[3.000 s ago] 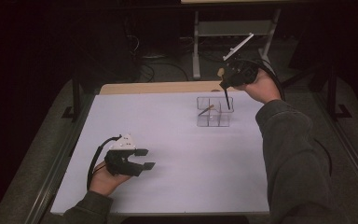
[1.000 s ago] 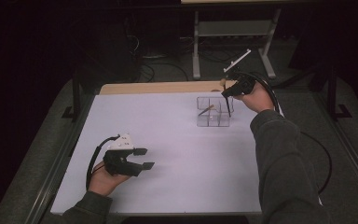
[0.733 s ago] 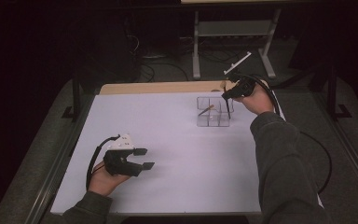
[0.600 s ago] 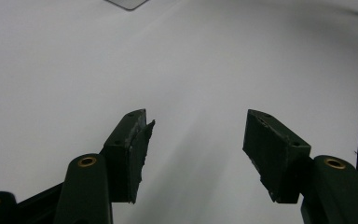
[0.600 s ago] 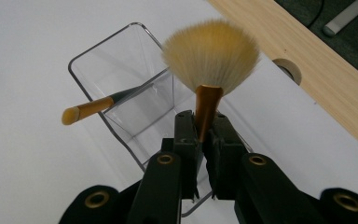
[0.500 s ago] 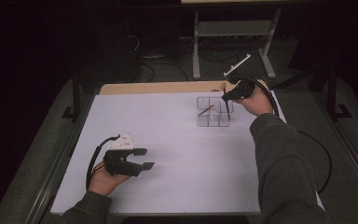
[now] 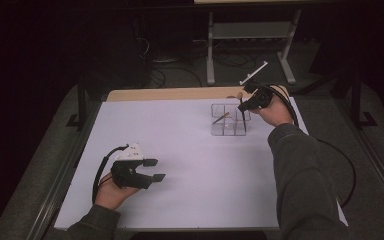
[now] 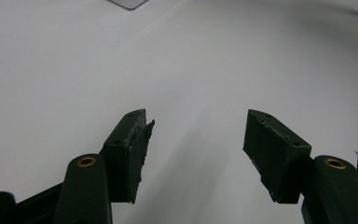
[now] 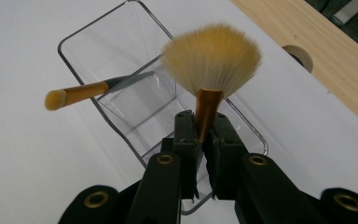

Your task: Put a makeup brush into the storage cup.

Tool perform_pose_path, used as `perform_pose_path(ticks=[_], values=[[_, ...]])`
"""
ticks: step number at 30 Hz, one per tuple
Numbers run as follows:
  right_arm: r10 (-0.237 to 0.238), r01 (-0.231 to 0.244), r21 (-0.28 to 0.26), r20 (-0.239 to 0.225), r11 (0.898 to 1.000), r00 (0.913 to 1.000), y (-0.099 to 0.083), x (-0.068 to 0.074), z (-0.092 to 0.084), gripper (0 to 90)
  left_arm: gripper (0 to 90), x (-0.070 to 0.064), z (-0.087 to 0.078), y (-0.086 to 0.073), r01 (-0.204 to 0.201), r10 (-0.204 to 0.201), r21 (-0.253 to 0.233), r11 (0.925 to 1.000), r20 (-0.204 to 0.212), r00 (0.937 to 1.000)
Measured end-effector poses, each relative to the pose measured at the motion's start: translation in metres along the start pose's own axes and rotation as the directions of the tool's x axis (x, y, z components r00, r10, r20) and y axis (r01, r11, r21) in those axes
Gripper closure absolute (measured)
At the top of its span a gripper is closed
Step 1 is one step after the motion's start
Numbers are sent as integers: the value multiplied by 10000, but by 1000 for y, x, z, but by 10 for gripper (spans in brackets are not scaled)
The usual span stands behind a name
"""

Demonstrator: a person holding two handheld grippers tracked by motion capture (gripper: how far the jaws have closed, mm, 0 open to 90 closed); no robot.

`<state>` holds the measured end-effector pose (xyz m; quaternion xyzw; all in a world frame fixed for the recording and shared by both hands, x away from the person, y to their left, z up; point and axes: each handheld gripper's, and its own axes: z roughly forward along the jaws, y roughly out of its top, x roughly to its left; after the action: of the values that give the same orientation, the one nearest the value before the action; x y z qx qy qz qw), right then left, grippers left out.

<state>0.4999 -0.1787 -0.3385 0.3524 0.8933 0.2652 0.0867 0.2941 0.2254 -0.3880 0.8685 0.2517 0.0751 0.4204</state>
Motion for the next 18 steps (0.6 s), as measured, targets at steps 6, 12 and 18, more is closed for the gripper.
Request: perform_pose_path(ticks=[6, 12, 18], values=[[33, -33, 168, -20, 9999, 10000, -1, 0, 4, 820, 390, 0, 0, 0, 6, -6, -4, 10000, -3, 10000], [125, -124, 169, -67, 9998, 9999, -4, -1, 6, 816, 390, 0, 0, 0, -4, 4, 1, 10000, 1, 10000], [209, -210, 112, 66, 9997, 9998, -6, -1, 5, 685, 387, 0, 0, 0, -27, 27, 3, 10000, -13, 10000]])
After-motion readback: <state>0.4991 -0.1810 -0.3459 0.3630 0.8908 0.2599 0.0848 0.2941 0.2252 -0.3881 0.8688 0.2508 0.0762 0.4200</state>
